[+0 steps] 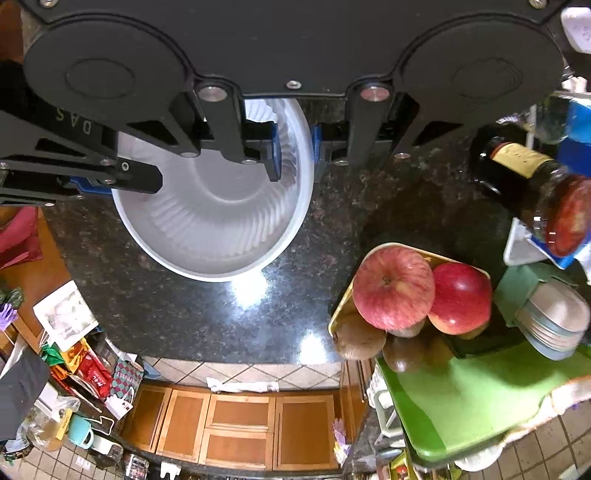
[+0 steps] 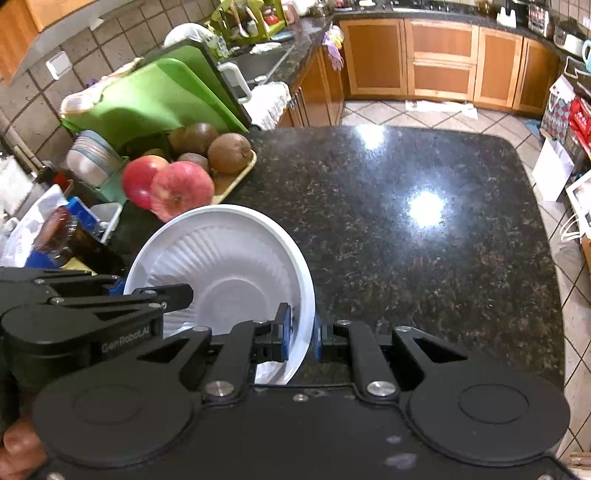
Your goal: Organize plates and bowls
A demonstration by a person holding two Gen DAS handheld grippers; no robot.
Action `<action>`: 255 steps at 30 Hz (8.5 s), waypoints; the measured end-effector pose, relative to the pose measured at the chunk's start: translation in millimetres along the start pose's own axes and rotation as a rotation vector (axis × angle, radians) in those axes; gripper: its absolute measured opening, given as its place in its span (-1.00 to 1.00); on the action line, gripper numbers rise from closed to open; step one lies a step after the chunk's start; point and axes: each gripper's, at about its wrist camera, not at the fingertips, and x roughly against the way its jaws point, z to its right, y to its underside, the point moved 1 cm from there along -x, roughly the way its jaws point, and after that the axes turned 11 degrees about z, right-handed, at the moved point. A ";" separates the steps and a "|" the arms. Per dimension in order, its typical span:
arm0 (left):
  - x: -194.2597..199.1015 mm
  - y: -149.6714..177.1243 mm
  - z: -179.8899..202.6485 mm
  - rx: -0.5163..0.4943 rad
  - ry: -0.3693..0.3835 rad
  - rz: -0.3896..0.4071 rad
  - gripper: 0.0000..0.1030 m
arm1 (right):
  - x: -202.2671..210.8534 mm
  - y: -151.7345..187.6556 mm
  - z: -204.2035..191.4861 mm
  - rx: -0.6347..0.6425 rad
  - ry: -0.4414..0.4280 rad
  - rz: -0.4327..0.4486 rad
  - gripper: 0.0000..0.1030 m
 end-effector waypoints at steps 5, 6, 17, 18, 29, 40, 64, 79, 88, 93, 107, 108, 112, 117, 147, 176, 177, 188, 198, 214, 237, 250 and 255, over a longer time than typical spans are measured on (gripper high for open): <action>28.7 2.8 2.5 -0.014 0.011 0.025 -0.59 | 45.8 5.8 -10.7 0.030 -0.006 0.049 -0.72; 35.2 4.0 3.1 -0.013 0.018 0.028 -0.59 | 55.6 7.8 -12.5 0.036 -0.008 0.057 -0.72; 95.1 28.6 8.3 0.003 0.086 0.043 -0.58 | 149.5 43.8 -25.0 0.086 -0.034 0.136 -0.72; 98.6 31.7 8.2 0.003 0.091 0.042 -0.57 | 155.7 48.0 -24.3 0.086 -0.039 0.140 -0.72; 124.2 76.6 30.5 -0.062 0.143 0.029 -0.57 | 194.8 98.3 -13.2 0.059 -0.045 0.153 -0.71; 132.2 118.8 46.2 -0.100 0.169 -0.016 -0.56 | 211.1 149.7 -10.4 0.063 -0.049 0.107 -0.68; 115.4 153.5 60.7 -0.117 0.217 -0.133 -0.38 | 188.1 182.0 7.1 0.011 -0.032 -0.020 -0.55; 119.1 153.1 53.3 -0.124 0.192 -0.079 -0.06 | 189.3 181.9 6.4 0.027 -0.012 0.017 -0.45; 124.7 155.7 48.8 -0.123 0.141 -0.002 -0.06 | 190.6 184.7 3.9 0.019 -0.011 0.055 -0.45; 133.3 160.5 47.9 -0.134 0.108 0.069 -0.06 | 196.7 190.5 -0.4 0.051 -0.001 0.123 -0.39; 150.7 180.8 41.8 -0.109 0.042 0.248 -0.03 | 214.4 221.1 -7.1 0.103 0.036 0.330 -0.01; 152.3 183.0 42.1 -0.106 0.034 0.265 0.02 | 214.7 222.9 -7.2 0.105 0.046 0.341 -0.01; 155.2 190.1 41.3 -0.085 0.041 0.301 0.14 | 214.6 229.3 -5.1 0.093 0.080 0.369 0.01; 153.9 194.8 37.2 -0.057 0.076 0.286 0.14 | 212.8 233.0 -0.1 0.031 0.071 0.377 0.01; 118.9 195.0 43.8 -0.068 0.168 0.129 -0.03 | 177.5 233.2 9.9 -0.100 -0.007 0.235 -0.12; 116.1 190.9 57.3 -0.036 0.171 0.068 -0.51 | 166.1 228.2 17.6 -0.114 -0.057 0.143 -0.54; 117.2 190.8 57.6 -0.033 0.171 0.067 -0.51 | 166.8 228.4 17.4 -0.109 -0.057 0.144 -0.54; 136.4 194.7 64.2 -0.026 0.136 0.097 -0.51 | 176.6 230.9 19.1 -0.075 -0.095 0.143 -0.54; 142.0 199.7 73.0 0.010 0.098 0.087 -0.51 | 190.2 233.7 23.0 -0.020 -0.136 0.157 -0.54; 156.8 213.6 76.7 0.060 0.033 0.090 -0.51 | 200.5 237.3 18.6 0.045 -0.201 0.173 -0.54; 212.1 233.1 -29.6 0.058 -0.038 0.119 -0.50 | 185.6 229.8 -118.4 0.088 -0.286 0.227 -0.54; 225.1 257.2 -128.0 0.108 -0.107 0.063 -0.50 | 143.0 237.6 -221.3 0.088 -0.332 0.123 -0.54; 219.1 260.6 -149.8 0.107 -0.081 0.059 -0.50 | 130.7 239.7 -236.6 0.065 -0.293 0.109 -0.54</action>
